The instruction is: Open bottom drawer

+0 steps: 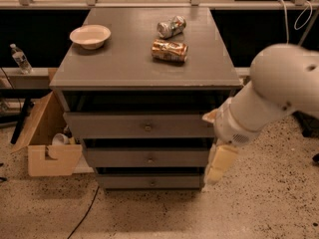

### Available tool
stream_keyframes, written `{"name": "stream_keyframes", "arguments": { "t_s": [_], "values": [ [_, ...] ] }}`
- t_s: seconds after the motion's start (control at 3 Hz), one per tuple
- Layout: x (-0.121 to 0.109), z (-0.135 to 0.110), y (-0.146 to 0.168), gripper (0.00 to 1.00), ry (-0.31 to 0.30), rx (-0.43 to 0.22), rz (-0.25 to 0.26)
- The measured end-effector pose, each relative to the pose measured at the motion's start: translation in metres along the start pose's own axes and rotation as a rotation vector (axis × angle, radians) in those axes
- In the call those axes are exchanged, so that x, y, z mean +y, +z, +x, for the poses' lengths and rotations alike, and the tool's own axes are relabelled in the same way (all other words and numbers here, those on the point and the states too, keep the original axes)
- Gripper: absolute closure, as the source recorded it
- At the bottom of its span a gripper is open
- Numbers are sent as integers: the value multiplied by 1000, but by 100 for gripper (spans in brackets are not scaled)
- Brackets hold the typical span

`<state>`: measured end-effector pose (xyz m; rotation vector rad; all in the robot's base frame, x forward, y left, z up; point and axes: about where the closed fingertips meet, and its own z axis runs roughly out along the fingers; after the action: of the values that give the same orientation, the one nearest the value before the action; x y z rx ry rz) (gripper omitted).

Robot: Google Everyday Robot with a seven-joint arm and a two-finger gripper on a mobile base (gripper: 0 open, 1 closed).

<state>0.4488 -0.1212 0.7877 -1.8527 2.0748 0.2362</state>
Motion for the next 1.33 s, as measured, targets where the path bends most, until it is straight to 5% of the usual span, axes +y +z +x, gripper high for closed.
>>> {"name": "stream_keyframes", "arguments": {
  "t_s": [0.67, 1.0, 1.33],
  "values": [
    [21, -7, 131, 0, -59, -112, -129],
    [20, -4, 139, 0, -58, -110, -130],
    [18, 24, 204, 0, -45, -93, -145]
  ]
}}
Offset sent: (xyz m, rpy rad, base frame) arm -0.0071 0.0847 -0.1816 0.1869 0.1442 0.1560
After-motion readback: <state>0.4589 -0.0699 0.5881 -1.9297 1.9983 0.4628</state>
